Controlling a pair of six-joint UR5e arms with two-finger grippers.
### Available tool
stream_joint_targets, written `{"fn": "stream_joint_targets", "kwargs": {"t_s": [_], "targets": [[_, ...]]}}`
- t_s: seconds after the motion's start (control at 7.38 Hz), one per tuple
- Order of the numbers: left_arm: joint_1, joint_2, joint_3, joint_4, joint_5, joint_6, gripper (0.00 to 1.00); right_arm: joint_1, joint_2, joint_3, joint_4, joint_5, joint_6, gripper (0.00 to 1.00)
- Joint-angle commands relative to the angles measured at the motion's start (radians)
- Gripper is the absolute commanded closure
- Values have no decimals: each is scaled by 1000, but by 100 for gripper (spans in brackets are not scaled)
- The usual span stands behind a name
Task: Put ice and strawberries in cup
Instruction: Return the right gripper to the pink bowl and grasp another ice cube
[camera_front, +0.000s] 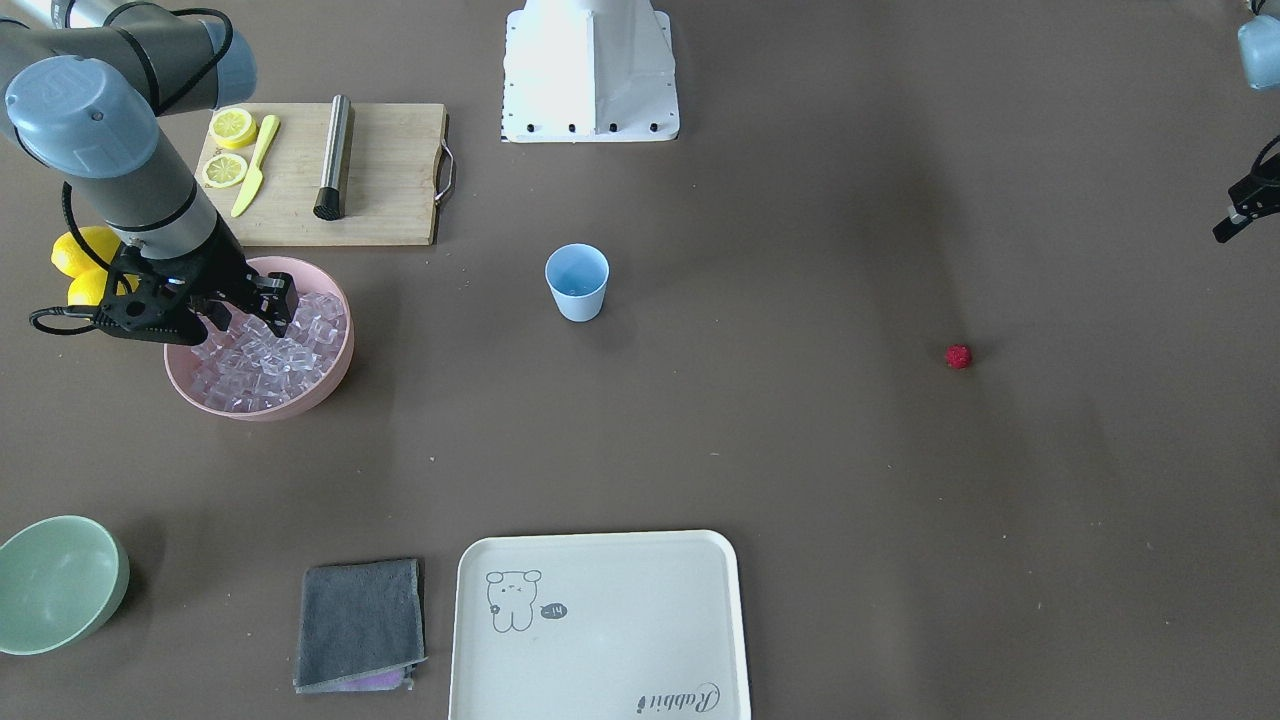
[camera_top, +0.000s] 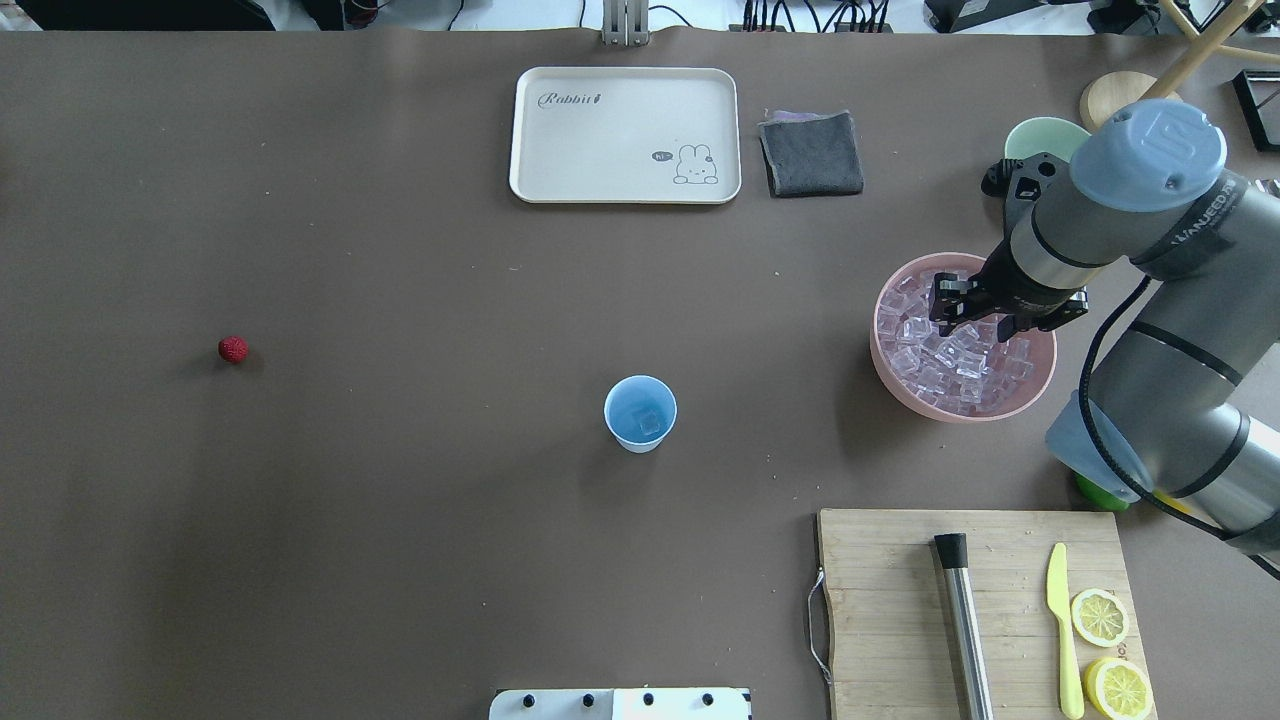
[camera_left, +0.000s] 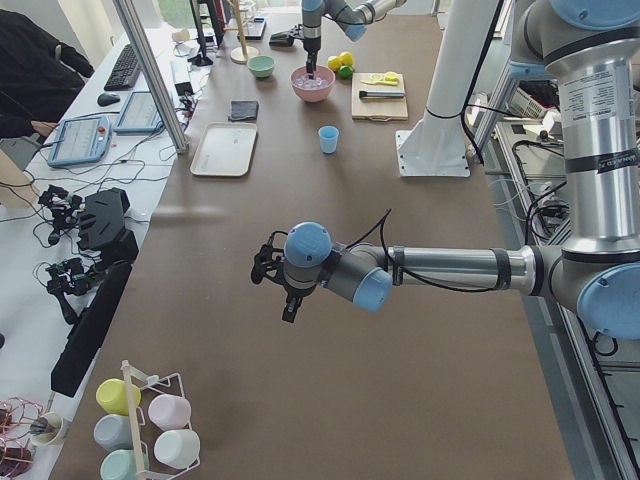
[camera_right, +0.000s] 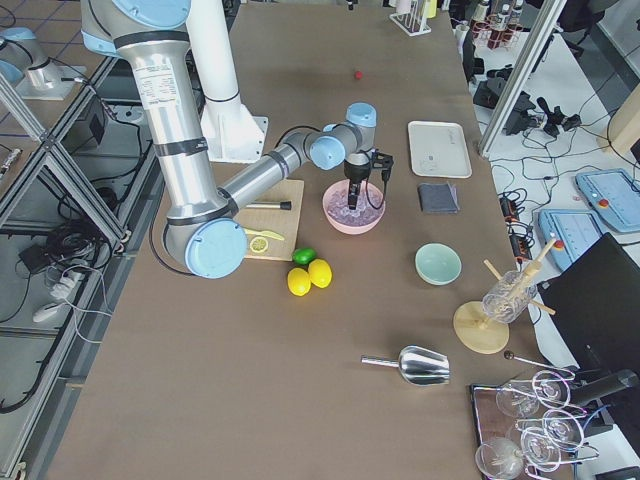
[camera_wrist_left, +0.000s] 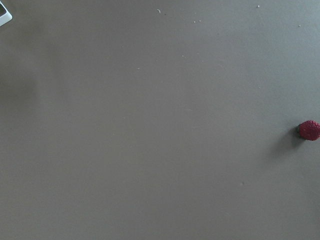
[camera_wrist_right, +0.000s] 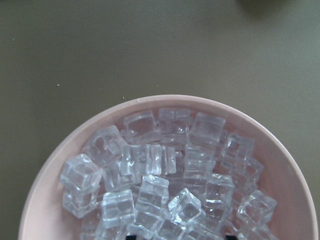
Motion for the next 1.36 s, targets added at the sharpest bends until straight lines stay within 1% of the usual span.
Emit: {"fn": "stream_joint_targets", "kwargs": {"t_s": [0.0, 0.95, 1.22], "targets": [[0, 0, 0, 0, 0, 0, 3, -1, -3, -19, -1, -7, -6, 34], [0, 0, 0, 0, 0, 0, 3, -30, -25, -25, 7, 2, -8, 36], [0, 0, 0, 0, 0, 0, 3, -38, -31, -25, 7, 2, -8, 39]]}}
